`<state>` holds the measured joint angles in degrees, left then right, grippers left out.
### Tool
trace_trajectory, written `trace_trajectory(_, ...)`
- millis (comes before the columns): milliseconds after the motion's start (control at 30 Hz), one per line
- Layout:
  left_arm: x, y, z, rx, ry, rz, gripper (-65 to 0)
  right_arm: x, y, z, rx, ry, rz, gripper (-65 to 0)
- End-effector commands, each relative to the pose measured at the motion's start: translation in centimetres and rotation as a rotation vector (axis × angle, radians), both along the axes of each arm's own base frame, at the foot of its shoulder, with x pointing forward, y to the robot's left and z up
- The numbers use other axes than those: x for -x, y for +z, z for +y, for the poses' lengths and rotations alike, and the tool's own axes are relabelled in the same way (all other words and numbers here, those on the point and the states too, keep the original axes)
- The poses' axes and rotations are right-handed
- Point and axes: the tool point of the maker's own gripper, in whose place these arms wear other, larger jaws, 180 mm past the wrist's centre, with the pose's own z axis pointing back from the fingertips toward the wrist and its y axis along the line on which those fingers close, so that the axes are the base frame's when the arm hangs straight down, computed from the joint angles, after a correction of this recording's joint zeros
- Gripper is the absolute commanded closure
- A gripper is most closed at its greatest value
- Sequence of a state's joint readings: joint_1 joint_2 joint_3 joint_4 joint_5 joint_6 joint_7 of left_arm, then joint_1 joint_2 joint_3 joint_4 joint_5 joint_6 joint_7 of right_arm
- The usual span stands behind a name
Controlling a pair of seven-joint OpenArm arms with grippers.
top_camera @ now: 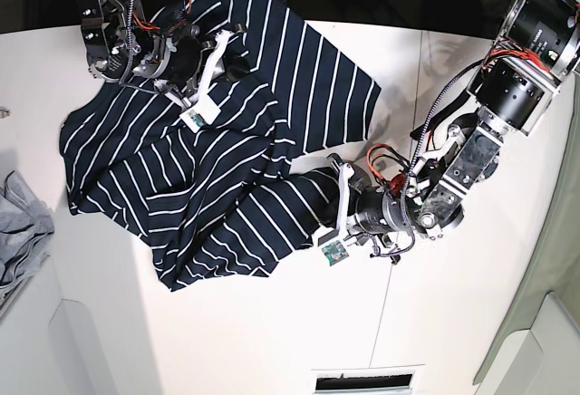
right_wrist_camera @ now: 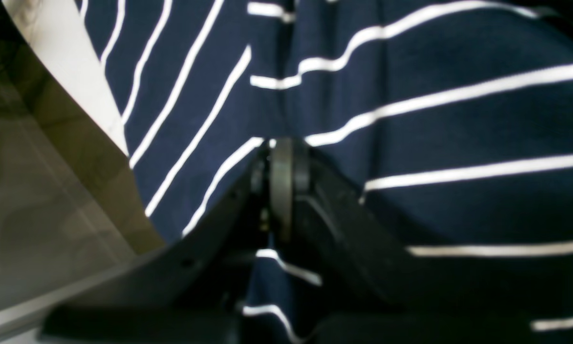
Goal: Layout the t-shirt on the table in an organized manner, then fold the t-shirt properly
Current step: 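Stretch the shirt lengthwise, pulling the grippers apart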
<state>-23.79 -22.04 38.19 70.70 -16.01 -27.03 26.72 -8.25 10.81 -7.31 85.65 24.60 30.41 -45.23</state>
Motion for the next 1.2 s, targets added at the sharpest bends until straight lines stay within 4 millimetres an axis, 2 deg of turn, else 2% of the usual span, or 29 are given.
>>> trace_trajectory(0, -1.7, 1.8, 0.3, 0.010, 0.017, -0.062, 0.0, 0.2, -0.3, -0.9, 0.041, 0.006, 0.011, 0.0)
trace_trajectory(233, -2.3, 1.8, 1.2, -0.056, 0.021, -0.084, 0.0, 0.2, -0.3, -0.9, 0.042, 0.007, 0.011, 0.0)
trace_trajectory(300, -2.9, 2.5, 1.8, -0.067, 0.027, -0.100, 0.0, 0.2, -0.4, -0.9, 0.045, 0.008, 0.011, 0.0)
trace_trajectory(467, -6.3, 6.1, 5.4, -0.127, 0.080, -0.187, 0.0, 0.7, -0.6, -1.0, 0.049, 0.012, 0.025, 0.0)
trace_trajectory(633, -8.9, 9.8, 9.6, -0.193, 0.135, -0.268, 0.0, 2.3, -1.0, -0.9, 0.045, 0.038, 0.049, 0.0)
trace_trajectory(700, -9.8, 11.5, 10.9, -0.213, 0.151, -0.300, 0.0, 2.9, -1.3, -1.4, 0.066, 0.049, 0.068, 0.0)
trace_trajectory(833, -11.5, 15.0, 13.0, -0.249, 0.177, -0.360, 0.0, 3.5, -1.8, -4.0, 0.125, 0.065, 0.081, 0.0)
trace_trajectory(1000, -12.8, 18.9, 16.6, -0.307, 0.231, -0.420, 0.0, 3.4, -2.1, -8.6, 0.229, 0.087, 0.079, 0.0)
trace_trajectory(1167, -12.8, 20.5, 19.2, -0.351, 0.261, -0.438, 0.0, 2.6, -1.7, -13.5, 0.335, 0.101, 0.044, 0.0)
